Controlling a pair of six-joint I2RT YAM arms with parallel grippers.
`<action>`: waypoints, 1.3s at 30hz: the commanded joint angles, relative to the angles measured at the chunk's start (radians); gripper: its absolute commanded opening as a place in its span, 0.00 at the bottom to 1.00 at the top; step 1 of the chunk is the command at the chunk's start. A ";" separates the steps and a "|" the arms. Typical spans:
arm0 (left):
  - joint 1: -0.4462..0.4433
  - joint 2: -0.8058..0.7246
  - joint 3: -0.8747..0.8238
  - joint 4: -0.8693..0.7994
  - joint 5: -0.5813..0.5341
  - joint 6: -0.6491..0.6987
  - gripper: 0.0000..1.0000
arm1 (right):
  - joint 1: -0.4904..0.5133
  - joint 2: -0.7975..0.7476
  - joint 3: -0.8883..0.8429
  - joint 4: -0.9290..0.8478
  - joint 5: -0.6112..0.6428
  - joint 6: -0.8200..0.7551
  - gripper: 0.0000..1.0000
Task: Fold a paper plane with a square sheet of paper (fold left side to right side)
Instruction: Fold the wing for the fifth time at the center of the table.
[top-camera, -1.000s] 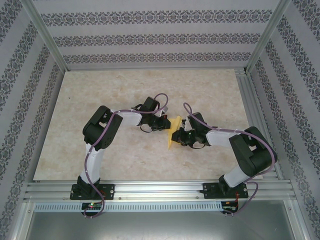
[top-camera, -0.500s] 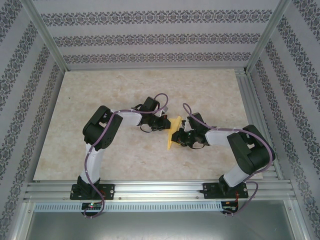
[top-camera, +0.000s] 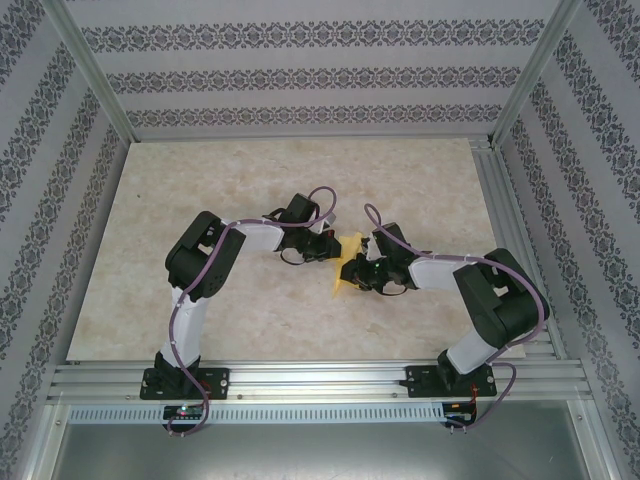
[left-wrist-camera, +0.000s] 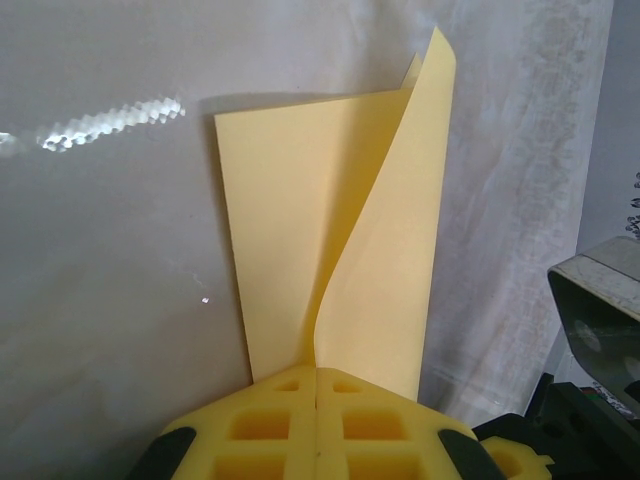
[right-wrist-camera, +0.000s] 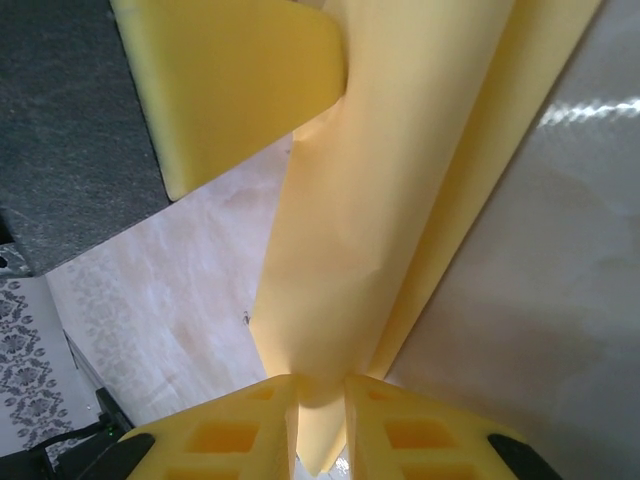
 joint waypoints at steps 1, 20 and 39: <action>0.026 0.034 0.008 0.006 -0.056 0.026 0.00 | 0.010 0.025 0.030 0.027 0.000 0.000 0.20; 0.026 0.037 0.008 0.004 -0.055 0.027 0.00 | 0.011 0.044 0.051 0.032 0.002 0.010 0.21; 0.026 0.039 0.008 0.004 -0.057 0.029 0.00 | 0.008 0.021 0.055 -0.005 0.001 -0.007 0.23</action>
